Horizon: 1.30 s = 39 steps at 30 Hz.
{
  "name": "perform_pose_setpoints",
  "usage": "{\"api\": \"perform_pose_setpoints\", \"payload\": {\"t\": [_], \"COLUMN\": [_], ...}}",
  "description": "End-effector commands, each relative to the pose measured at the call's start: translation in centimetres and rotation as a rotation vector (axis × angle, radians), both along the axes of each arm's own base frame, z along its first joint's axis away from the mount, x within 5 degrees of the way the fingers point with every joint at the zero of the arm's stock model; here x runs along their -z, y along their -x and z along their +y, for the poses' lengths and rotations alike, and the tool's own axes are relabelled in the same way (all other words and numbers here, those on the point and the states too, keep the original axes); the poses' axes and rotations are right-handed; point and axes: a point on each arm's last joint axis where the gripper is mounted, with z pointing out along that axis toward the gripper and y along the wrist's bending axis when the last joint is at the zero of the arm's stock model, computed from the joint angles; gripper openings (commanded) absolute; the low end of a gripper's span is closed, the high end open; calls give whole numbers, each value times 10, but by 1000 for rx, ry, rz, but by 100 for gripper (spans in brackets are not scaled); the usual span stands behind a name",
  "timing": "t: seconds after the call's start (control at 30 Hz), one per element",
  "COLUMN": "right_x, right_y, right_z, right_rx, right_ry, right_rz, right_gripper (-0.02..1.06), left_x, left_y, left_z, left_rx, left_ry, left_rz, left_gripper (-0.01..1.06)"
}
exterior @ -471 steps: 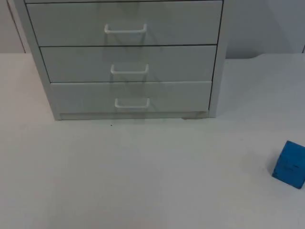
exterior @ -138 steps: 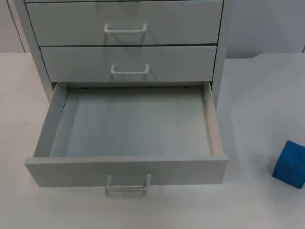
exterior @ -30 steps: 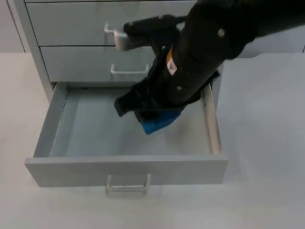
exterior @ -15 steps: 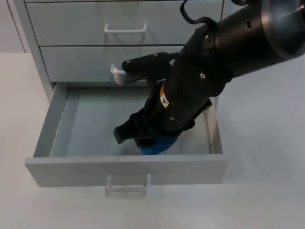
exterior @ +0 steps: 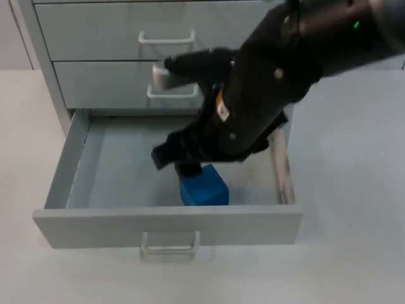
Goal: Open the drawer with the left hand, place the block into the drawer with the right hand, then close the drawer with the left hand.
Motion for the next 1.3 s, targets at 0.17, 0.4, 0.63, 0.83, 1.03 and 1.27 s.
{"api": "perform_pose_setpoints", "payload": {"t": [0.17, 0.4, 0.63, 0.83, 1.03, 1.27], "right_x": [-87, -129, -128, -129, -132, -126], "right_y": [18, 51, 83, 104, 112, 109], "right_z": [-24, -60, -94, -116, -126, -143], "right_rx": [45, 48, 45, 41, 37, 73], "right_ry": [3, -24, -24, -35, -41, 30], "right_rz": [-50, -86, -81, -89, -100, -76], "right_gripper": [67, 67, 67, 67, 67, 67], "left_x": [-1, -1, -1, -1, -1, -1], "left_y": [1, 1, 1, 1, 1, 1], "left_z": [0, 0, 0, 0, 0, 0], "left_rx": [-12, -12, -13, -13, -13, -12], "left_ry": [14, 16, 20, 20, 18, 15], "left_rz": [-11, -11, -11, -11, -11, -11], "left_gripper": [71, 71, 71, 71, 71, 71]}}
